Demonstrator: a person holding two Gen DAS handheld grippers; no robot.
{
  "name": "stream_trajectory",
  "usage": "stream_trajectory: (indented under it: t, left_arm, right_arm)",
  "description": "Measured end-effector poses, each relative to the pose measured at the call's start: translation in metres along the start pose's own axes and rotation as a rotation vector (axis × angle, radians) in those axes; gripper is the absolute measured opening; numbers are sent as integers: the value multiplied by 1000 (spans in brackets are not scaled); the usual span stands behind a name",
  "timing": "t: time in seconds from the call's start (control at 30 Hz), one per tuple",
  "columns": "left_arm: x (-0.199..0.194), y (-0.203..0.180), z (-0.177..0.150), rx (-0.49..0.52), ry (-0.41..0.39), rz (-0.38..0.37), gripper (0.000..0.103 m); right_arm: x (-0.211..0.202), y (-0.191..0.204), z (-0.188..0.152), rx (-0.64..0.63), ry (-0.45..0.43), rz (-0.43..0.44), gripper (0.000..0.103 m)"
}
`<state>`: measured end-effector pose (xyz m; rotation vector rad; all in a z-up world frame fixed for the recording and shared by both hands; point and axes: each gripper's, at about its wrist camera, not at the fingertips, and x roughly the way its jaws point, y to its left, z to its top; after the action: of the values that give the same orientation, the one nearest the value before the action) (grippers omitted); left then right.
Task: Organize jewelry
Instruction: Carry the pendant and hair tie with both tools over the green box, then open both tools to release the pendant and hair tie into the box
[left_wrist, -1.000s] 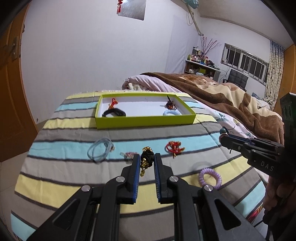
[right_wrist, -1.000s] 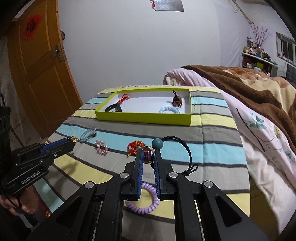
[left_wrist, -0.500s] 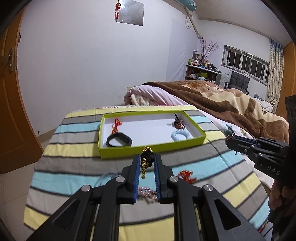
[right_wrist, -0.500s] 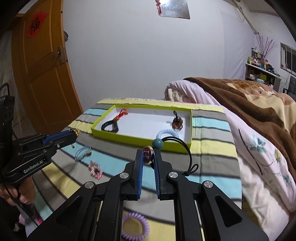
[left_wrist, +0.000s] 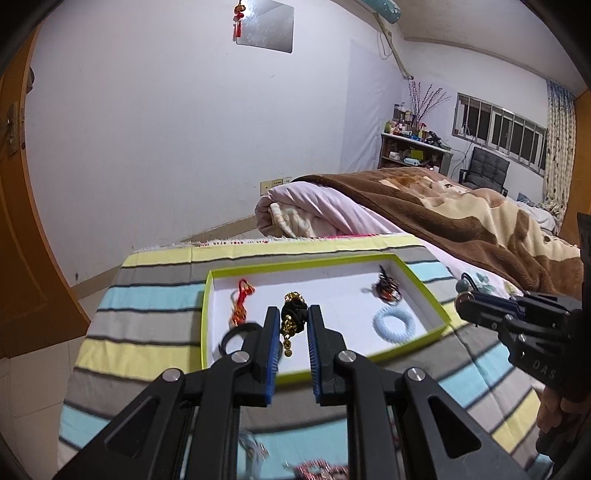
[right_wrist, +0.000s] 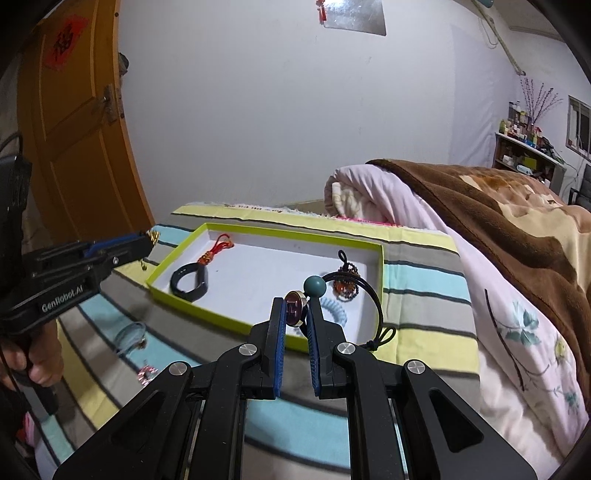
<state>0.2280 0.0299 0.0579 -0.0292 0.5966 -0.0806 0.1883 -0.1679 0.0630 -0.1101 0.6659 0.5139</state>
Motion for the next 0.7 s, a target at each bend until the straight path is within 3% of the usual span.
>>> stream_trajectory:
  t: [0.7]
  left_arm:
    - [105,11,11,-7,132,32,16]
  right_arm:
    - [93,-35,9,53,145,-1,11]
